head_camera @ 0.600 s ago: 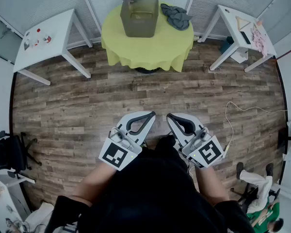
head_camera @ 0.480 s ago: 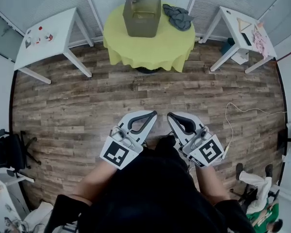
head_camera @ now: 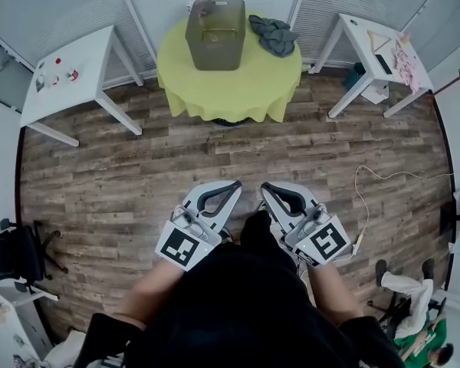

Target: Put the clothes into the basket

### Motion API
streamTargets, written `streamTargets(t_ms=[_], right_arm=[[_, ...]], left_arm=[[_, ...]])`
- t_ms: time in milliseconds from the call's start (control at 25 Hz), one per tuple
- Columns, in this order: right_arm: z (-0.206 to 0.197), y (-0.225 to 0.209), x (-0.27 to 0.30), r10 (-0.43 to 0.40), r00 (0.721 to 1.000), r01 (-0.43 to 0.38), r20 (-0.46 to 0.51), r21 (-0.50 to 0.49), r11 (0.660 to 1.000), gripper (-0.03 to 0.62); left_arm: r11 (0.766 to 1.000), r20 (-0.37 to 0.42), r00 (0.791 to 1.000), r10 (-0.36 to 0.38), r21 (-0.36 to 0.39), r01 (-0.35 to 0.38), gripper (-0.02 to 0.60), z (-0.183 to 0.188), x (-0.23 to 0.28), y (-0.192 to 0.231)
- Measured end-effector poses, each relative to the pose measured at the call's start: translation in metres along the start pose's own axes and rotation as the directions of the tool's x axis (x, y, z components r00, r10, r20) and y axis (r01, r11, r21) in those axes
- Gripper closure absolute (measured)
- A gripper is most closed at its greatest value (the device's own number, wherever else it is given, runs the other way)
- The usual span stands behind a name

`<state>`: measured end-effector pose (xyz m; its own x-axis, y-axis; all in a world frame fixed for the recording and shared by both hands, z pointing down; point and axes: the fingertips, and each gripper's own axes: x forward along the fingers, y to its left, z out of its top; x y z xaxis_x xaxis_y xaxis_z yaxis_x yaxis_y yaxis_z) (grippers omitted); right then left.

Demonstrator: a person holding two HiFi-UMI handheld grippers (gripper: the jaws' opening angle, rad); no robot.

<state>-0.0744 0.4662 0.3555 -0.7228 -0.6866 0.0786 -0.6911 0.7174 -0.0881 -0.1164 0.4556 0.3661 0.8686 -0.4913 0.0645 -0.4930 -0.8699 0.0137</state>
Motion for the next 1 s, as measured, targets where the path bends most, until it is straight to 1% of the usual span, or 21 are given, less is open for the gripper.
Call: streamTargets(t_ms=[280, 400, 600, 760, 1000], right_arm=[[0.003, -0.059, -0.002, 0.003, 1.0, -0.003, 0.001, 0.001, 1.0, 0.569], [0.01, -0.087, -0.001, 0.003, 1.0, -0.003, 0.01, -0.002, 1.0, 0.569], [0.017, -0.139, -0.005, -0.011, 1.0, 0.011, 0.009, -0.012, 1.0, 0.568], [0.02, -0.168, -0.009, 0.008, 1.0, -0.008, 0.016, -0.006, 1.0, 0.568], [0.018, -0.203, -0.021, 0.038, 0.999, -0.038, 0.015, 0.016, 0.999, 0.568]], left_arm=[[1.0, -0.002, 1.0, 0.004, 0.012, -0.004, 0.572, 0.008, 0.055, 0.015], [1.0, -0.014, 1.0, 0.014, 0.009, -0.014, 0.572, 0.01, 0.08, 0.026], [1.0, -0.009, 1.0, 0.028, 0.014, -0.028, 0.572, 0.02, 0.128, 0.035], [0.999, -0.001, 0.999, 0.041, 0.019, -0.041, 0.572, 0.024, 0.159, 0.041], [0.998, -0.022, 0.998, 0.059, 0.014, -0.059, 0.572, 0.023, 0.196, 0.042]])
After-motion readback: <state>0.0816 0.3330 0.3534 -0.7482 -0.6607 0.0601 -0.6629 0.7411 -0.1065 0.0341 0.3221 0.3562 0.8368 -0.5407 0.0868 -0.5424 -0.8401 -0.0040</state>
